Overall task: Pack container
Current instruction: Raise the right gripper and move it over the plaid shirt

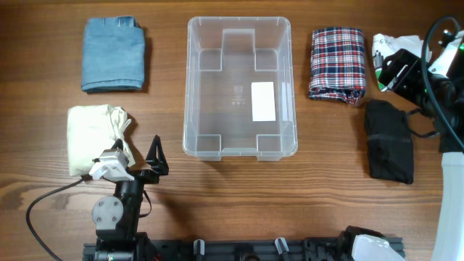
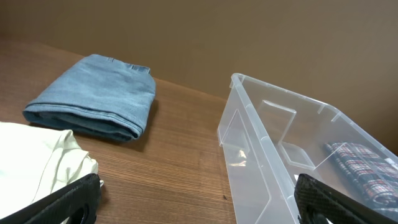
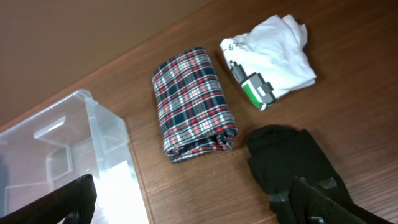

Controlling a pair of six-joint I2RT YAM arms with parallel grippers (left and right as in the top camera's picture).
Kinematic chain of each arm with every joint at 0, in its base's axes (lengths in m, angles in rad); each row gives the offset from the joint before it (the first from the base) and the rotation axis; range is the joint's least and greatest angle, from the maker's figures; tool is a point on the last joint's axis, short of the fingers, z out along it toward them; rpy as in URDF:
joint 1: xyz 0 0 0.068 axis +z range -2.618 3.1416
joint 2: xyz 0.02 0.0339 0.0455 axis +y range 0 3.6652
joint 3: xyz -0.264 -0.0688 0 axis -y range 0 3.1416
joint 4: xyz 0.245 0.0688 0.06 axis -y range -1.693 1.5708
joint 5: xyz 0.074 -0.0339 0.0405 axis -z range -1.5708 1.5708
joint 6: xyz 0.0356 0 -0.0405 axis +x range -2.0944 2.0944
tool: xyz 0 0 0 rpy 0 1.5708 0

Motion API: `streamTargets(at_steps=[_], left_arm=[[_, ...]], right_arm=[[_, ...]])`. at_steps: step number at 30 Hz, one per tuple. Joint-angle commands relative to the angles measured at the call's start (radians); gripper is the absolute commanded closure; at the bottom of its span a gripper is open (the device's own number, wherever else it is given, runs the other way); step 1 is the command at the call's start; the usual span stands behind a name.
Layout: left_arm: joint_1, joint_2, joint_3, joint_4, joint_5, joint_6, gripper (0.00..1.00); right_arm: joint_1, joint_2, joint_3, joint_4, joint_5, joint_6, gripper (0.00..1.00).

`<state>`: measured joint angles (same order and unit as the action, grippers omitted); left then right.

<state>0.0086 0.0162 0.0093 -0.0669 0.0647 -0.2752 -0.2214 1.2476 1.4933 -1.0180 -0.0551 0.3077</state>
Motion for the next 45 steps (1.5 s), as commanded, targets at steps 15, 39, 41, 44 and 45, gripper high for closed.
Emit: streamTargets(at_steps=[15,39,41,44,45], left_arm=[[0.007,0.0,-0.004,-0.006,-0.006,0.006,0.0],[0.008,0.0,-0.004,-0.006,-0.006,0.006,0.0],[0.008,0.0,-0.004,-0.006,-0.006,0.005,0.0],[0.007,0.0,-0.004,-0.006,-0.006,0.005,0.0],[0.008,0.0,-0.004,-0.006,-0.006,0.006,0.0]], right_arm=[[-0.323,0.2,0.019,-0.24,-0.08,-0.018,0.0],[-0.388,0.222,-0.043,-0.131,-0.109,0.033,0.0],[-0.388,0.222,-0.043,-0.082,-0.222,-0.008,0.0],[-0.379,0.224,-0.043,0.008,-0.373,-0.122,0.0],[-0.37,0.227,-0.043,0.034,-0.396,-0.133,0.0]])
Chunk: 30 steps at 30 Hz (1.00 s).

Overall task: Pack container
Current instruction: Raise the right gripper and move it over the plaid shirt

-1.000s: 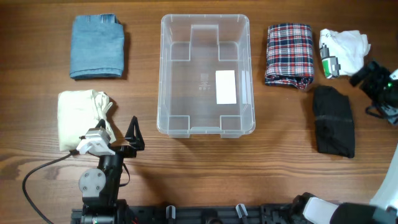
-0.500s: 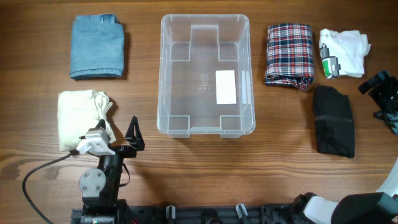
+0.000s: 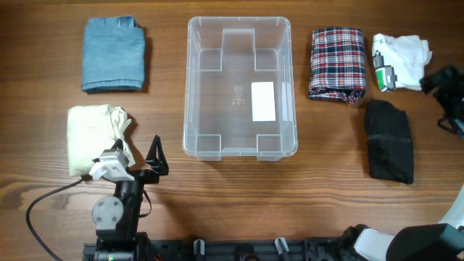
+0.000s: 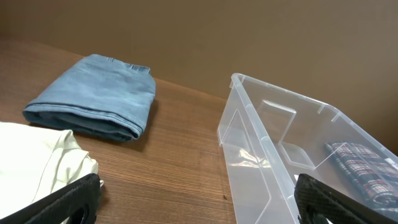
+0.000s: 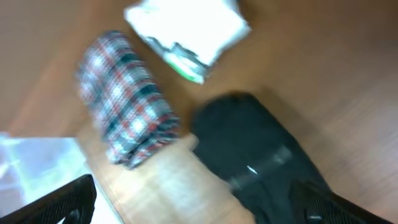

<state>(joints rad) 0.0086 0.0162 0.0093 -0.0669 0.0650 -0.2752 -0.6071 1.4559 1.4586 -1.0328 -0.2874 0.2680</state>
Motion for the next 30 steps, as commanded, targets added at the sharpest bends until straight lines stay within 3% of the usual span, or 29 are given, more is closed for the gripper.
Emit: streamTargets(at_steps=[1,15,30], left_arm=[[0.007,0.0,-0.004,-0.006,-0.006,0.005,0.0],[0.007,0.0,-0.004,-0.006,-0.006,0.005,0.0],[0.007,0.0,-0.004,-0.006,-0.006,0.005,0.0]], right_arm=[[0.026,0.024,-0.008,0.066,-0.163,-0.093,0.0],[0.194,0.172,-0.008,0.259,-0.148,-0.121,0.0],[0.289,0.382,-0.008,0.395,-0.099,-0.343,0.0]])
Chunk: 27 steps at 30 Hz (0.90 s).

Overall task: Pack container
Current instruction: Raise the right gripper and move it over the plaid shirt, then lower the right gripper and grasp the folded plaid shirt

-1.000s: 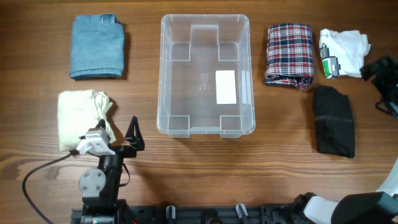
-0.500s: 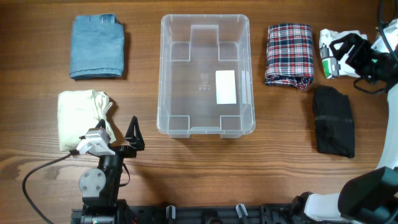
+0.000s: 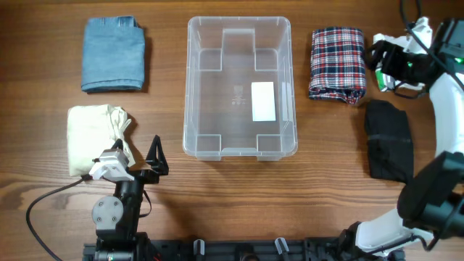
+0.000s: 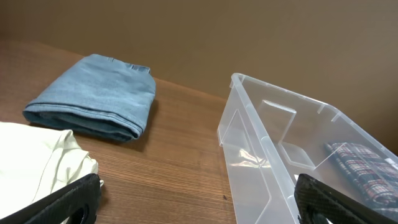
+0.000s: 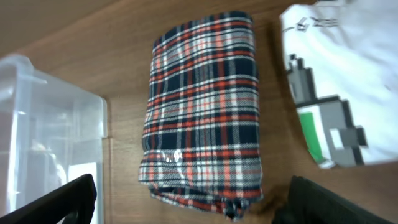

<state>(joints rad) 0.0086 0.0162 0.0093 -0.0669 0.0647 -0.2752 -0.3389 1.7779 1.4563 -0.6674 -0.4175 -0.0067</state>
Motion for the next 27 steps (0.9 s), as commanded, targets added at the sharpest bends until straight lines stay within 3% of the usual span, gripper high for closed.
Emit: streamTargets(at_steps=[1,7,27], left_arm=[[0.007,0.0,-0.004,-0.006,-0.006,0.006,0.0],[0.007,0.0,-0.004,-0.006,-0.006,0.005,0.0],[0.007,0.0,-0.004,-0.006,-0.006,0.006,0.0]], right_arm=[[0.023,0.079,-0.006,0.042,0.031,-0.073,0.0],[0.037,0.179,-0.005,0.107,0.034,-0.15,0.0],[0.068,0.25,-0.005,0.202,0.032,-0.177,0.0]])
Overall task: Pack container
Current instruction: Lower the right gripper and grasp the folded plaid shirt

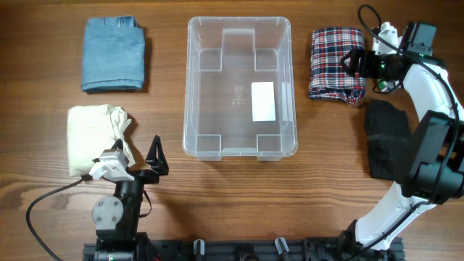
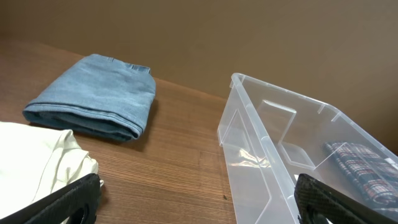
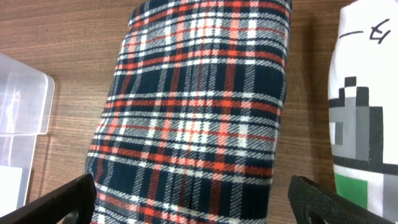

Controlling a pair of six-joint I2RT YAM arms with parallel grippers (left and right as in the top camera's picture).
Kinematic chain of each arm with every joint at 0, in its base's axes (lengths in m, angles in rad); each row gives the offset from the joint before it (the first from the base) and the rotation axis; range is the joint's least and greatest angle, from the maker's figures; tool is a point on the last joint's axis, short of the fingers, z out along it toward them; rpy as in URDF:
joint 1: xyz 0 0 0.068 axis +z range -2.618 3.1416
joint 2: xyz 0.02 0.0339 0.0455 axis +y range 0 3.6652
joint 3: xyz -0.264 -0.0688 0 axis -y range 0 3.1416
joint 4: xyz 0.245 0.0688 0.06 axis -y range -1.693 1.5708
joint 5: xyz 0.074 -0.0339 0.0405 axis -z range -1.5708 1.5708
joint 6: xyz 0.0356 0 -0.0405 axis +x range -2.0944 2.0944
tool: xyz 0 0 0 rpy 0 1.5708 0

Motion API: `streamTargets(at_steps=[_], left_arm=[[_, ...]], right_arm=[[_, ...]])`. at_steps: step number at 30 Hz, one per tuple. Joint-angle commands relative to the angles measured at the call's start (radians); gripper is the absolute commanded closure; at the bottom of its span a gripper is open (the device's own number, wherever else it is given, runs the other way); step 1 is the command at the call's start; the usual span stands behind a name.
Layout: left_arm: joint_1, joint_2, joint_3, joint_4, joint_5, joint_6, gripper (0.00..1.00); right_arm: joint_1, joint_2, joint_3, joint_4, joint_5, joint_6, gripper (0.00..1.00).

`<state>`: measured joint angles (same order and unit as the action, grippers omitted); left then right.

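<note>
A clear plastic container (image 1: 239, 87) stands in the middle of the table with nothing in it. Right of it lies a folded plaid cloth (image 1: 336, 64). My right gripper (image 1: 360, 67) hangs open just above that plaid cloth (image 3: 193, 118), a finger to either side of its width. A white printed shirt (image 3: 367, 124) lies beside it, mostly hidden by the arm from overhead. A black garment (image 1: 390, 141) lies nearer the front. Folded jeans (image 1: 113, 54) and a cream cloth (image 1: 94, 138) lie on the left. My left gripper (image 1: 139, 165) rests open at the front left, holding nothing.
The left arm's base (image 1: 116, 214) and a black rail (image 1: 239, 250) run along the front edge. The right arm (image 1: 435, 109) stretches over the table's right side above the black garment. A cable (image 1: 51, 199) trails at the front left.
My right gripper has moved left and lower, from over the gap between plaid cloth and white shirt to right above the plaid cloth. It stays open. The left arm has not moved.
My right gripper began high at the table's right edge, looking down on the plaid, white and black clothes. It then swung blurred near the far right edge, came in over the white shirt, and now hovers open above the plaid cloth. All clothes lie where they were.
</note>
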<state>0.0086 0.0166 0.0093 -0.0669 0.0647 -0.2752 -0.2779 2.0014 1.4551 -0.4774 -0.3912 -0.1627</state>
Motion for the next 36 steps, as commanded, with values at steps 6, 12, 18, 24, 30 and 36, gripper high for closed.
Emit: streamTargets(at_steps=[6,12,18,24,30,36], left_arm=[[0.007,0.0,-0.004,-0.006,-0.006,0.005,0.0],[0.008,0.0,-0.004,-0.006,-0.006,0.005,0.0],[0.007,0.0,-0.004,-0.006,-0.006,0.006,0.0],[0.007,0.0,-0.004,-0.006,-0.006,0.005,0.0],[0.007,0.0,-0.004,-0.006,-0.006,0.006,0.0],[0.008,0.0,-0.004,-0.006,-0.006,0.005,0.0]], right_arm=[[0.006,0.073,-0.004,0.014,0.036,-0.021,0.0],[0.006,0.092,-0.004,0.034,0.043,-0.021,0.0],[0.006,0.117,-0.004,0.056,0.038,-0.02,0.0],[0.006,0.156,-0.004,0.078,-0.026,-0.018,0.0],[0.006,0.161,-0.004,0.082,-0.086,-0.013,0.0],[0.006,0.202,-0.005,0.081,-0.09,-0.009,0.0]])
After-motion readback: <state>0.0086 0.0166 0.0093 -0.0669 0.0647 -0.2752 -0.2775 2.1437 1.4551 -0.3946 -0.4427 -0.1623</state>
